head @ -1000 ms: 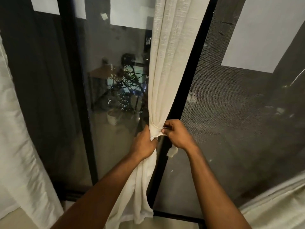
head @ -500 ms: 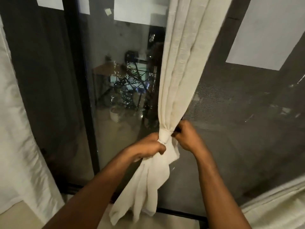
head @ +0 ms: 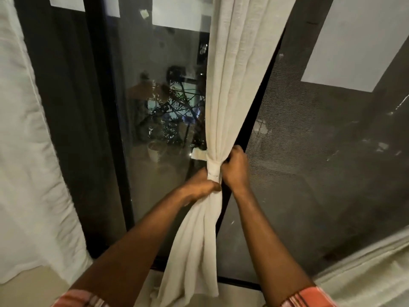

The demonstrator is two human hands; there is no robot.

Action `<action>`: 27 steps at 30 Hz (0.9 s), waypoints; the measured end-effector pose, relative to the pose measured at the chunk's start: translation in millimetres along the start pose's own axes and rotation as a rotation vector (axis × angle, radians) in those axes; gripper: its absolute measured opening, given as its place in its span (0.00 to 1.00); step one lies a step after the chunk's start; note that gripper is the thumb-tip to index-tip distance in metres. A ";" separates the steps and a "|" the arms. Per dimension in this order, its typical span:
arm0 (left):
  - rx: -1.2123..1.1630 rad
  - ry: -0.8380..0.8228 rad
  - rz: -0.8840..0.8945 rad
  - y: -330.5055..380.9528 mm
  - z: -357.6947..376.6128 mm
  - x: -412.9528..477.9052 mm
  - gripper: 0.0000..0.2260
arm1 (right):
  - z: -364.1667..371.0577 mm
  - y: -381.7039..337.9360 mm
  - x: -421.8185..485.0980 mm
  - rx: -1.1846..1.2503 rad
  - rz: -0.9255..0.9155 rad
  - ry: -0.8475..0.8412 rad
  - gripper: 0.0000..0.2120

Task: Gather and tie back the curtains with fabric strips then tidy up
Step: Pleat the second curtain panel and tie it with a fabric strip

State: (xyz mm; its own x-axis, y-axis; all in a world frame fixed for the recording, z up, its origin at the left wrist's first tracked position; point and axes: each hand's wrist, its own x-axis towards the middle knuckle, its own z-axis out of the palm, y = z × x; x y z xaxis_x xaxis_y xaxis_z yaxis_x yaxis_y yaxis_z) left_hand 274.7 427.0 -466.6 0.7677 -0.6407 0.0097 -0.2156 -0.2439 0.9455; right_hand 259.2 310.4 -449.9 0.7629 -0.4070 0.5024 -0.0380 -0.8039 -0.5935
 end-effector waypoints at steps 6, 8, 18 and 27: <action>-0.693 -0.115 -0.153 -22.8 -7.1 -9.0 0.17 | -6.1 -0.4 -12.7 0.468 0.133 -0.102 0.11; -0.805 -0.112 -0.162 -28.3 -9.0 -6.5 0.22 | -8.2 -0.2 -16.2 0.592 0.147 -0.188 0.14; -0.645 0.238 -0.057 -13.0 -1.9 -6.7 0.11 | -14.1 7.3 -21.0 0.958 0.257 -0.556 0.25; -0.659 0.554 0.128 -18.4 -17.6 -12.9 0.09 | -16.1 1.2 -19.6 0.638 0.149 -0.346 0.23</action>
State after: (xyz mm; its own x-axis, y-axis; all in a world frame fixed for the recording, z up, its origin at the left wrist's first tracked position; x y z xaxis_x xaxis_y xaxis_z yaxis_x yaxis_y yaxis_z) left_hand 279.4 452.6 -478.5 0.9815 -0.1460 0.1240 -0.0588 0.3865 0.9204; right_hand 233.9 310.4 -450.3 0.9428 -0.2470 0.2238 0.1453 -0.2996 -0.9429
